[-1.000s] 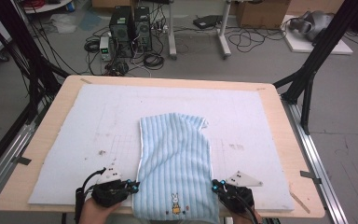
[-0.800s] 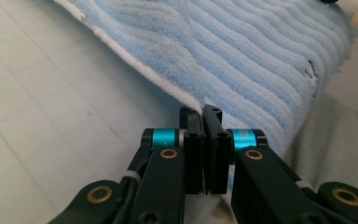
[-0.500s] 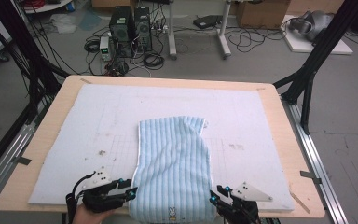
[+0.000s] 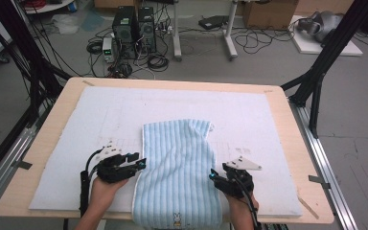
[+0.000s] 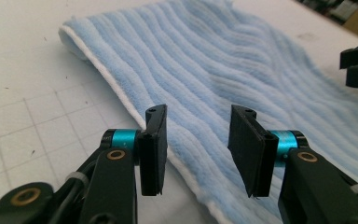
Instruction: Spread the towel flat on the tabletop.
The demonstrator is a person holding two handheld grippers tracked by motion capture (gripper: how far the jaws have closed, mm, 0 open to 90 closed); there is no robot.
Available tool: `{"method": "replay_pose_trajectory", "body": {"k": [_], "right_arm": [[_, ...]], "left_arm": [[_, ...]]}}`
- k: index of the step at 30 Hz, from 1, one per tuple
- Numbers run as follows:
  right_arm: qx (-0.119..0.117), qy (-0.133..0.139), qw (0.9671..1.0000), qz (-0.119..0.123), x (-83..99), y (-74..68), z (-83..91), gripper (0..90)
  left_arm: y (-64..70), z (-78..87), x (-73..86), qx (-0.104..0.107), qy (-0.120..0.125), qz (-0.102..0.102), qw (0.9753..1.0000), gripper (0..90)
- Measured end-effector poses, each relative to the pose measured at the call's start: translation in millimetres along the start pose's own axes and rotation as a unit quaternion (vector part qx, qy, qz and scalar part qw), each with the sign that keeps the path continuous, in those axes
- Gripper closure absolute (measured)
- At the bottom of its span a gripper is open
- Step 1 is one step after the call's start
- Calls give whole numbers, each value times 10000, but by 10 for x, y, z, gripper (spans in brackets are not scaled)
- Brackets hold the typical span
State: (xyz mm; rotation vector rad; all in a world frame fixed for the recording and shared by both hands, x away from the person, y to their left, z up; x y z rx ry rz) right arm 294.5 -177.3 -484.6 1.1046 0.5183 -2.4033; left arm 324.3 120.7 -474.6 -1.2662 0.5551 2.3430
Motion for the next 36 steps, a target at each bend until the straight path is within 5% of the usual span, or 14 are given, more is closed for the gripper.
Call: {"method": "replay_pose_trajectory", "body": {"k": [5, 7, 9, 12, 27, 31, 36], "right_arm": [[119, -275, 9995, 74, 4, 29, -169, 517], [178, -243, 9995, 41, 9, 36, -166, 552], [102, -250, 9996, 130, 18, 12, -157, 677], [-4, -330, 9978, 579, 30, -86, -152, 864], [-313, -78, 9984, 463, 363, -178, 317, 858], [-397, -143, 9980, 462, 467, -234, 436, 858], [-495, 72, 9981, 359, 493, -272, 563, 764]], "left_arm": [[120, -196, 81, -12, -495, -203, 9986, 582], [154, -216, 115, -246, -554, -516, 9968, 624], [167, -208, 124, -435, -528, -693, 9952, 715], [206, -176, 148, -285, -553, -771, 9951, 865], [393, 224, 388, 520, -544, -550, 9956, 871], [496, 334, 497, 722, -623, -746, 9926, 875], [526, 432, 449, 787, -456, -749, 9930, 831]]}}
Point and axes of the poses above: each handheld gripper's, and its own axes: z roughly backward along the jaws, x roughly out of its underside, y roughly to its right, the point moved 7 cm from there along -z, roughly forward along the jaws, and after that the axes turned 8 degrees about -x, right-handed, at the moved point
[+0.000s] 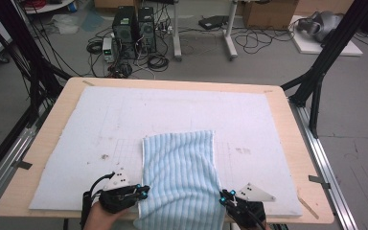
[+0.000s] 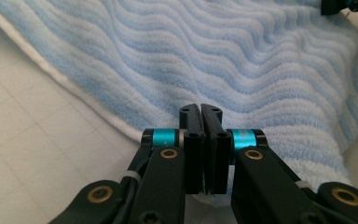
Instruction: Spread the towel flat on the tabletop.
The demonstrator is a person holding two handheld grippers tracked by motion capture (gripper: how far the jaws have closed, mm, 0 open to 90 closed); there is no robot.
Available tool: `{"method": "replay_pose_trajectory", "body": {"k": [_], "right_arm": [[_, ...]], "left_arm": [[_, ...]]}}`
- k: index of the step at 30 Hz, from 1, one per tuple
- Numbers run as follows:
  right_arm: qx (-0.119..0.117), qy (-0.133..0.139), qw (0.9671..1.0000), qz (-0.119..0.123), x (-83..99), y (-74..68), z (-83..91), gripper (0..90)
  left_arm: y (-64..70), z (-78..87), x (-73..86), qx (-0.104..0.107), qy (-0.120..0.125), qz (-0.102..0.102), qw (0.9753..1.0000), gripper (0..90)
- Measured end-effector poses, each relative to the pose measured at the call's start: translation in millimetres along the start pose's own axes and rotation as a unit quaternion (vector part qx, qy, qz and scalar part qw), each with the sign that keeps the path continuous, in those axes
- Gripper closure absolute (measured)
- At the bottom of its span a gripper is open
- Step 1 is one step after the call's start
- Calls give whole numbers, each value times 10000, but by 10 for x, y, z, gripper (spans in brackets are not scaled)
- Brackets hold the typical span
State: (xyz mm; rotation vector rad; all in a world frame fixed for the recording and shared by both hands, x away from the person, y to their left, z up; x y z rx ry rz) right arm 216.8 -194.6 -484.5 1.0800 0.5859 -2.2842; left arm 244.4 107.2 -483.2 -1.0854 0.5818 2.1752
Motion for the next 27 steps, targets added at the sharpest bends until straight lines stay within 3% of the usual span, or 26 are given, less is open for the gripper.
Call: {"method": "replay_pose_trajectory", "body": {"k": [3, 7, 10, 12, 13, 16, 18, 20, 22, 24, 27], "right_arm": [[-18, 214, 9995, -223, -118, 49, 23, 699], [67, 288, 9993, -248, -335, 167, -49, 653], [64, 148, 9990, -421, -447, 268, -232, 611], [65, 9, 9993, -361, -500, 297, -390, 603], [51, -102, 9994, -333, -513, 298, -470, 603], [294, -526, 9980, -187, -489, 368, -684, 638], [270, -471, 9981, -278, -480, 395, -709, 726], [238, -498, 9982, -220, -458, 388, -678, 839], [146, -514, 9984, -158, -424, 361, -637, 858], [119, -519, 9985, -111, -387, 334, -585, 858], [53, -550, 9985, -29, -319, 269, -496, 855]], "left_arm": [[-83, -9, -124, -186, 156, 95, 9997, 588], [-263, -83, -289, -478, 379, 93, 9981, 524], [-429, -183, -378, -670, 423, 300, 9964, 501], [-500, -255, -425, -701, 412, 465, 9956, 503], [-536, -304, -433, -784, 334, 450, 9953, 503], [-588, -482, -429, -879, 64, 406, 9953, 507], [-592, -582, -380, -986, -164, 282, 9946, 530], [-580, -593, -360, -1161, -199, -16, 9930, 629], [-518, -573, -345, -1075, -264, -173, 9937, 845], [-468, -542, -324, -1005, -296, -192, 9943, 860], [-393, -464, -261, -759, -307, -57, 9966, 862]]}}
Point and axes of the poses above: each handheld gripper's, and its own axes: z roughly backward along the jaws, x roughly out of its underside, y roughly to its right, the point moved 7 cm from there along -z, roughly forward along the jaws, and after that the axes turned 8 degrees about -x, right-handed, at the moved point
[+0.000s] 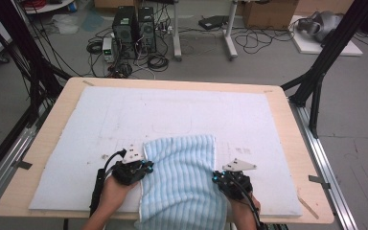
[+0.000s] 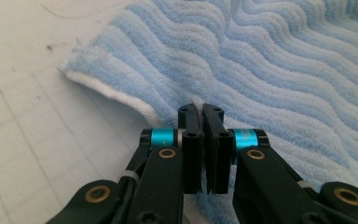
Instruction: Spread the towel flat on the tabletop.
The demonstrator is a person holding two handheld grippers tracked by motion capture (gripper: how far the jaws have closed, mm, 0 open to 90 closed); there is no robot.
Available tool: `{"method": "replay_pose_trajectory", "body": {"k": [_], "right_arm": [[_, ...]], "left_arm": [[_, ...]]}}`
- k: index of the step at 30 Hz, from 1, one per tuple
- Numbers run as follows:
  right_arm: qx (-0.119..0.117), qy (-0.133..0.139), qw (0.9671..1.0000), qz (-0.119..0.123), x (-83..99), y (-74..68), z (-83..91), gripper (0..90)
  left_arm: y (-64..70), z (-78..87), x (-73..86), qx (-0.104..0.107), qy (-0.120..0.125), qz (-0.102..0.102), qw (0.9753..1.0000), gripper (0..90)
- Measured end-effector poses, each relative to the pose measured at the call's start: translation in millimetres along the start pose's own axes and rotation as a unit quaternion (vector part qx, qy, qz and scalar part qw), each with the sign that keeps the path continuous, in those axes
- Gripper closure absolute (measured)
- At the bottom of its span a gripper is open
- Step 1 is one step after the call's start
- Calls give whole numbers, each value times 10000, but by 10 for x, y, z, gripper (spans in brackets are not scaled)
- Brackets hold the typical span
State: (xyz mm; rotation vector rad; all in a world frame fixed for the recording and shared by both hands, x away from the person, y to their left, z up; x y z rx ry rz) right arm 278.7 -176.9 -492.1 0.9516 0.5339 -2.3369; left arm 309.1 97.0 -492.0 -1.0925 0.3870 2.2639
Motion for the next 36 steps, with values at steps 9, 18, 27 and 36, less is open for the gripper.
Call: {"method": "replay_pose_trajectory", "body": {"k": [9, 18, 27, 36], "right_arm": [[-371, 279, 9982, -369, 102, -103, 202, 613], [-277, 987, 9942, 338, -276, -22, 275, 204], [-366, 793, 9953, 420, -571, 237, 60, 109], [-548, 573, 9968, 77, -447, 192, 90, 157]], "left_arm": [[-40, 156, -47, -22, 532, 180, 9984, 544], [-274, 182, -330, 75, 828, 520, 9952, 411], [-445, 77, -492, 172, 1211, 542, 9910, 213], [-421, 102, -471, 88, 1020, 303, 9943, 201]]}}
Point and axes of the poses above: each handheld gripper's, and its own axes: z roughly backward along the jaws, x roughly out of its underside, y roughly to its right, the point moved 7 cm from there along -z, roughly forward along the jaws, and after that the axes turned 8 degrees about -x, right-handed, at the moved point
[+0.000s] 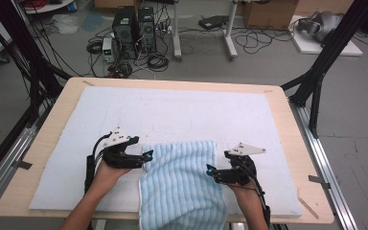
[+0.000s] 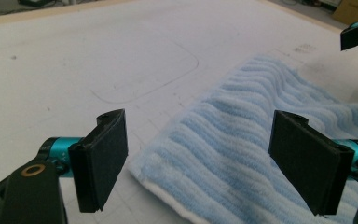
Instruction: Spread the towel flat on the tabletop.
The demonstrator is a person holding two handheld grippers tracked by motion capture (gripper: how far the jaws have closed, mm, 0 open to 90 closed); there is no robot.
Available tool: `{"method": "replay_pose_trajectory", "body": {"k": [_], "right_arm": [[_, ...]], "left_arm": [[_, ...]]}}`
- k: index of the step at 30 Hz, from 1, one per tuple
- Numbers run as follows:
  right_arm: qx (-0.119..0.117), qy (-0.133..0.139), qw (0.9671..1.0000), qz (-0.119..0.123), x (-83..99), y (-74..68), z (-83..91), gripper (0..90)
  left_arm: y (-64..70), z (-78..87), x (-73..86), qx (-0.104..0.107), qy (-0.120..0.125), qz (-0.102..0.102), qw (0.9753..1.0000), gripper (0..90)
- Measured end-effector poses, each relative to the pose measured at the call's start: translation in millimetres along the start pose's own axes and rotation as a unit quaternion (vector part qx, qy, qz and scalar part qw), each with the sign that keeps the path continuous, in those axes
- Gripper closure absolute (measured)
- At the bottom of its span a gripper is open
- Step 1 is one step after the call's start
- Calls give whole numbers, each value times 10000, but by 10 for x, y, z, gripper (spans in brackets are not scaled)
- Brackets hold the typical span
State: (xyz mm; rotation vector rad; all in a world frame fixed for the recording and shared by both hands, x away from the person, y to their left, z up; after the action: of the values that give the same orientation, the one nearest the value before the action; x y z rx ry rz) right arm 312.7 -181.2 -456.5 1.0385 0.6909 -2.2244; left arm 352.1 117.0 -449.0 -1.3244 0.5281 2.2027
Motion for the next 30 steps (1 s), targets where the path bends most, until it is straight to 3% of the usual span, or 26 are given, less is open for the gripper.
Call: {"method": "replay_pose_trajectory", "body": {"k": [3, 6, 11, 16, 19, 21, 22, 24, 26, 28, 30], "right_arm": [[178, 43, 9998, -104, -8, 62, 66, 173], [210, -73, 9995, -226, -19, 140, 76, 252], [361, -83, 9987, -338, -29, 333, -62, 310], [258, -200, 9993, -184, -97, 401, -284, 344], [335, -315, 9989, -118, -125, 451, -403, 355], [467, -476, 9977, -72, -128, 505, -487, 363], [553, -580, 9968, -67, -122, 530, -519, 364], [679, -764, 9947, -59, -101, 581, -580, 368], [705, -785, 9944, -22, -100, 592, -596, 398], [634, -810, 9947, -7, -101, 565, -591, 521], [657, -831, 9944, -28, -106, 553, -581, 683]], "left_arm": [[-13, -16, 6, -10, -14, 36, 10000, 202], [-56, -55, 13, -88, 17, -76, 9999, 266], [-154, -192, 84, -243, -282, 36, 9993, 317], [-204, -295, 216, -410, -762, -226, 9960, 401], [-244, -347, 234, -560, -757, -271, 9952, 402], [-227, -393, 265, -591, -846, -549, 9931, 407], [-213, -414, 289, -602, -936, -655, 9916, 437], [-181, -413, 283, -553, -907, -793, 9912, 486], [-136, -405, 286, -354, -924, -794, 9919, 643], [-115, -414, 277, -364, -924, -823, 9916, 809], [-132, -439, 255, -404, -961, -672, 9923, 830]]}}
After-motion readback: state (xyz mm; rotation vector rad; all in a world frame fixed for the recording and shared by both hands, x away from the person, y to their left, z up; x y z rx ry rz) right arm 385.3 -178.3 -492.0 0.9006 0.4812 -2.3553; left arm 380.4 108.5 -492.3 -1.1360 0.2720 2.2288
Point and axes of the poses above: each handheld gripper's, and its own axes: z roughly backward along the jaws, x roughly out of its underside, y roughly to its right, the point moved 7 cm from there along -z, roughly forward along the jaws, and after that the axes turned 8 degrees about -x, right-handed, at the moved point
